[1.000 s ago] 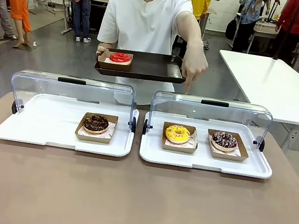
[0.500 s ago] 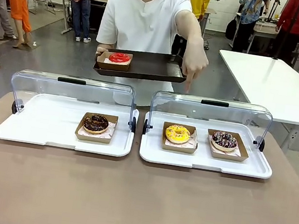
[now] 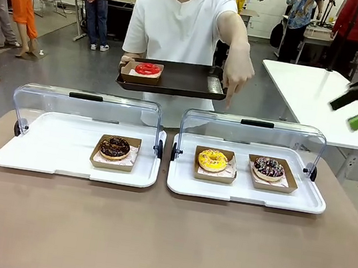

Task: Provide the desired donut to the person.
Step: Pick up and lift the Paper togo box containing the Donut pointed at by the person.

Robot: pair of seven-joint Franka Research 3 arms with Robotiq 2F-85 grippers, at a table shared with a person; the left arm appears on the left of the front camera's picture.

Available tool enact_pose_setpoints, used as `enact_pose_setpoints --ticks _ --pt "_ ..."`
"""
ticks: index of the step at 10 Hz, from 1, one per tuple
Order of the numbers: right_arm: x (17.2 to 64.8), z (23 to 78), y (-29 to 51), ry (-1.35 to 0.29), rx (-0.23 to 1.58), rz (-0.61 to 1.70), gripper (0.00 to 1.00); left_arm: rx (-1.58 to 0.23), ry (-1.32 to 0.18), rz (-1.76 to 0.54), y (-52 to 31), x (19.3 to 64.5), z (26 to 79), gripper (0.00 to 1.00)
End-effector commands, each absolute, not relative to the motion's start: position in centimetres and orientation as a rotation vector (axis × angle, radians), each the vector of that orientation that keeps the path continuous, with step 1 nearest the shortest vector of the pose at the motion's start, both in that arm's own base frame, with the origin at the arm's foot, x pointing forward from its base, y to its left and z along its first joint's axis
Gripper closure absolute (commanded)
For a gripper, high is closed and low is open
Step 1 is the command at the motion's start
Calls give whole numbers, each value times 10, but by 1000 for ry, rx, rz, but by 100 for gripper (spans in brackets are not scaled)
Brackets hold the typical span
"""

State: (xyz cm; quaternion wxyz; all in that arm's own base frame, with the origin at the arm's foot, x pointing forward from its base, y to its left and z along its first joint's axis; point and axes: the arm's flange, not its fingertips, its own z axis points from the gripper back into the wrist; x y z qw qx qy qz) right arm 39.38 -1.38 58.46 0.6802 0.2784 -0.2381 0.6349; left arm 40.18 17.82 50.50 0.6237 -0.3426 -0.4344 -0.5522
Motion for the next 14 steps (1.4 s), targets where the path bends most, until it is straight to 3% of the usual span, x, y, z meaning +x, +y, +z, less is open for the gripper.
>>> enact_pose_setpoints --ticks 1,5,7,9,10,14 --pt "375 536 29 -336 445 1503 0 -783 -1009 -1264 179 401 506 0" --pt "378 461 79 -212 347 1502 0 -783 -1009 -1264 179 401 506 0" --pt "401 450 81 -258 278 1453 0 -783 -1009 -1264 179 401 506 0" --pt "404 443 68 -228 410 1418 0 -783 -1009 -1264 179 401 506 0" --pt "396 446 79 -264 307 1467 0 -783 -1009 -1264 179 401 506 0" --pt "396 446 79 -264 307 1467 0 -783 -1009 -1264 179 401 506 0"
